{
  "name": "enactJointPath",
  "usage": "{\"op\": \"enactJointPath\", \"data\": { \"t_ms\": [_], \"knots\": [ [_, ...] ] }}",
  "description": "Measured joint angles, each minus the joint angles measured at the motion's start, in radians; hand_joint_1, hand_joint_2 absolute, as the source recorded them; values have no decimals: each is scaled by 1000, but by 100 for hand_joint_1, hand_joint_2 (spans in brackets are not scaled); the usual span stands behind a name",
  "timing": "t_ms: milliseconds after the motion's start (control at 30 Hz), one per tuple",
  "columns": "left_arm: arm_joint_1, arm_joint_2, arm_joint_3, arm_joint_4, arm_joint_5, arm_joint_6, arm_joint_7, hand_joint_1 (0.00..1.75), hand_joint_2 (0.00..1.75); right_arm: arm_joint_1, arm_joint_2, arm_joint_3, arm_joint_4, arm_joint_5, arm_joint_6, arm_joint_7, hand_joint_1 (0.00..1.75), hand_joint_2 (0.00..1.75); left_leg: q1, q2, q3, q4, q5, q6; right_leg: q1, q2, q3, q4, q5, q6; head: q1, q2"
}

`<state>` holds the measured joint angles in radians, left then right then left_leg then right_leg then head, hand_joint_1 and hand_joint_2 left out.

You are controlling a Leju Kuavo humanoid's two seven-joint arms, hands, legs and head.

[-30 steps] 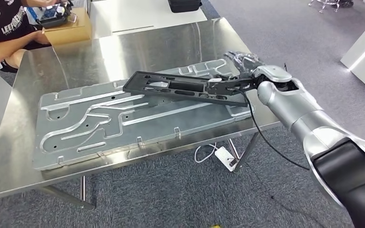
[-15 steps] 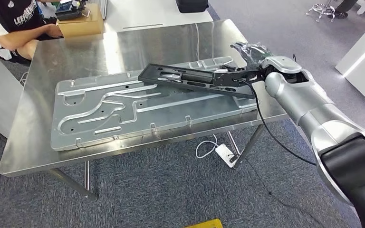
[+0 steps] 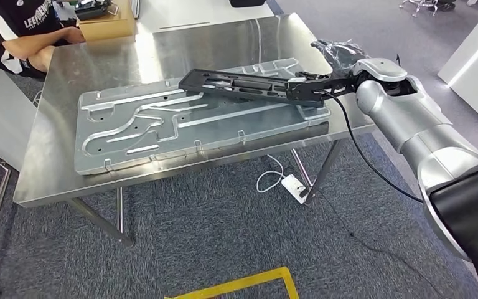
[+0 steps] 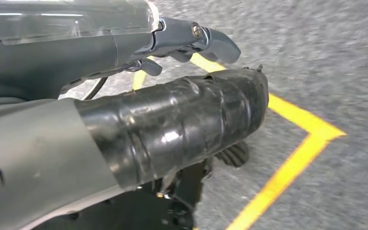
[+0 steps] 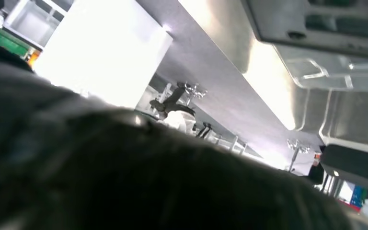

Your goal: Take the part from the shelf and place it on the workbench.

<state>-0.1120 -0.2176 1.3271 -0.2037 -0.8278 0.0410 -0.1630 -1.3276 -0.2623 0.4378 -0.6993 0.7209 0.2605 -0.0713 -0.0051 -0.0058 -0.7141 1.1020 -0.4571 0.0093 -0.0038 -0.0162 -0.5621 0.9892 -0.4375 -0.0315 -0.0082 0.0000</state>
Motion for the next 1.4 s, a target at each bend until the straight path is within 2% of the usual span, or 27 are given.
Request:
{"op": "enactJointPath", "data": {
  "t_ms": [67, 100, 133, 167, 233, 300, 333, 400, 433, 467, 533, 567, 600, 667, 733, 800, 833, 933, 1000, 1067, 1100, 1133, 1167, 1233, 1300, 1333, 1400],
  "knots": [
    [1, 0, 0, 0, 0, -3, -2, 0, 0, -1, -1, 0, 0, 0, 0, 1, 0, 0, 9, 1, -27, 131, -84, -12, -2, -1, -32, 1, 24, -1, 0, 0],
    [1, 0, 0, 0, 0, -4, -3, 0, 0, -1, -2, 0, 0, 0, 0, 1, 0, 0, 14, 1, -29, 181, -91, -17, -3, -1, -50, 4, 36, 1, 0, 0],
    [1, 0, 0, 0, 0, -4, -4, 0, 0, -1, -2, 0, 0, 0, 0, 1, 0, 0, 18, 1, -18, 204, -77, -22, -5, -1, -69, 7, 48, 4, 0, 0],
    [0, 1, 0, 0, 0, -4, -5, 0, 0, 0, -3, 0, 0, 0, 0, 2, 0, 0, 21, 2, 8, 192, -48, -25, -7, -1, -87, 12, 59, 8, 0, 0],
    [-2, 2, 0, 0, 0, -5, -6, 0, 0, 0, -4, 0, -2, 0, -1, 2, 0, 0, 25, 2, 109, 77, -21, -30, -11, 1, -120, 26, 77, 20, -1, 0],
    [-3, 3, 0, 0, -1, -6, -8, 0, 0, -1, -11, 0, -6, -1, -1, 3, 0, 0, 24, 0, 197, -50, -53, -24, -10, 1, -138, 39, 92, 33, 0, 0],
    [-3, 3, 0, 0, -1, -6, -9, 0, 0, -1, -14, 0, -8, -2, -1, 3, 0, 0, 20, -2, 214, -81, -69, -18, -9, 0, -141, 40, 99, 40, 0, 0],
    [-2, 3, 0, 0, -3, -7, -11, 0, 0, -1, -19, 0, -9, -3, -1, 3, 0, 0, 20, 0, 205, -88, -60, 0, -12, 1, -143, 39, 109, 54, 0, 0],
    [-3, 3, 0, 0, -3, -7, -11, 0, 0, 0, -22, 0, -9, -4, 0, 4, 0, 0, 20, 2, 197, -88, -50, 11, -14, 3, -149, 49, 91, 59, 0, 0],
    [-3, 3, 0, 0, -4, -7, -11, 0, 0, 0, -26, 0, -8, -4, 0, 5, 0, 0, 21, 5, 187, -90, -36, 21, -16, 5, -160, 78, 54, 64, 0, 0],
    [-3, 3, 0, 0, -4, -7, -11, 0, 0, 0, -33, 0, -8, -4, 0, 7, 0, 0, 20, 7, 158, -90, -8, 33, -18, 10, -192, 192, -54, 71, 0, 0],
    [-3, 3, 0, 0, -4, -7, -11, 0, 0, 0, -35, 0, -8, -4, 0, 8, 0, 0, 17, 7, 141, -89, 4, 34, -18, 11, -206, 262, -93, 73, 0, 0],
    [-2, 3, 0, 0, -4, -7, -11, 0, 0, 1, -36, 0, -8, -4, 0, 8, 0, 0, 15, 7, 124, -86, 16, 34, -18, 11, -212, 317, -107, 74, 0, 0],
    [-2, 3, 0, 0, -4, -7, -11, 0, 0, 3, -37, 0, -8, -4, 0, 9, 0, 0, 10, 8, 90, -80, 37, 34, -17, 12, -177, 335, -72, 69, 0, 0],
    [-3, 3, 0, 0, -4, -7, -11, 0, 0, 3, -37, 0, -10, -4, 0, 9, 0, 0, 6, 8, 66, -76, 55, 31, -13, 14, -77, 221, -42, 56, 0, 0],
    [-4, 3, 0, 0, -4, -7, -11, 0, 0, 2, -37, 0, -16, -4, -1, 9, 0, 0, 4, 7, 56, -76, 72, 24, -4, 16, 15, 88, -60, 42, 0, 0],
    [-3, 3, 0, 0, -6, -6, -11, 0, 0, 1, -37, 0, -19, -5, -1, 9, 0, 0, 5, 6, 53, -79, 82, 18, 0, 16, 34, 52, -69, 37, 0, 0],
    [-1, 3, 0, 0, -10, -5, -11, 0, 0, -1, -38, 0, -20, -9, 0, 10, 0, 0, 8, 3, 41, -82, 91, 1, -1, 9, 26, 26, -42, 20, 0, 0],
    [0, 3, 0, 0, -11, -3, -10, 0, 0, 1, -38, 1, -20, -11, 1, 10, 0, 0, 10, 2, 14, -21, 15, -8, -8, 3, 3, 15, -14, 7, 0, 0],
    [0, 3, 0, 0, -11, -3, -10, 0, 0, 2, -38, 1, -20, -13, 1, 10, 0, 0, 13, 2, -21, 109, -86, -16, -7, 1, -31, 15, 13, 3, -1, 0],
    [0, 3, 0, 0, -11, -3, -10, 0, 0, 3, -38, 2, -20, -15, 1, 10, 0, 0, 14, 3, -31, 172, -107, -19, -7, 1, -49, 16, 27, 4, -1, 0],
    [0, 4, 0, 0, -11, -3, -10, 0, 0, 5, -38, 2, -20, -17, 1, 11, 0, 0, 15, 3, -29, 211, -101, -22, -7, 1, -67, 17, 40, 5, 0, 0],
    [0, 4, 0, 0, -11, -3, -10, 0, 0, 7, -39, 2, -20, -18, 1, 11, 0, 0, 16, 3, -10, 218, -73, -24, -8, 2, -85, 19, 53, 7, -1, 0],
    [-2, 5, 0, 0, -10, -2, -10, 0, 0, 12, -39, 2, -20, -21, 1, 11, 0, 0, 17, 3, 79, 129, -27, -23, -9, 3, -118, 27, 76, 15, -1, 0],
    [-4, 5, 0, 0, -10, -2, -10, 0, 0, 13, -44, 2, -25, -23, 1, 11, 0, 0, 15, 2, 188, -20, -50, -16, -8, 4, -140, 39, 93, 25, 0, 0],
    [-5, 5, 0, 0, -10, -2, -11, 0, 0, 13, -47, 2, -28, -25, 1, 11, 0, 0, 13, 1, 218, -69, -70, -12, -6, 3, -144, 41, 101, 31, 0, 0],
    [-4, 5, 0, 0, -10, -2, -11, 0, 0, 15, -52, 2, -31, -31, 2, 12, 0, 0, 12, 1, 222, -94, -72, 1, -6, 2, -148, 38, 119, 42, 0, 0]
  ]
}}
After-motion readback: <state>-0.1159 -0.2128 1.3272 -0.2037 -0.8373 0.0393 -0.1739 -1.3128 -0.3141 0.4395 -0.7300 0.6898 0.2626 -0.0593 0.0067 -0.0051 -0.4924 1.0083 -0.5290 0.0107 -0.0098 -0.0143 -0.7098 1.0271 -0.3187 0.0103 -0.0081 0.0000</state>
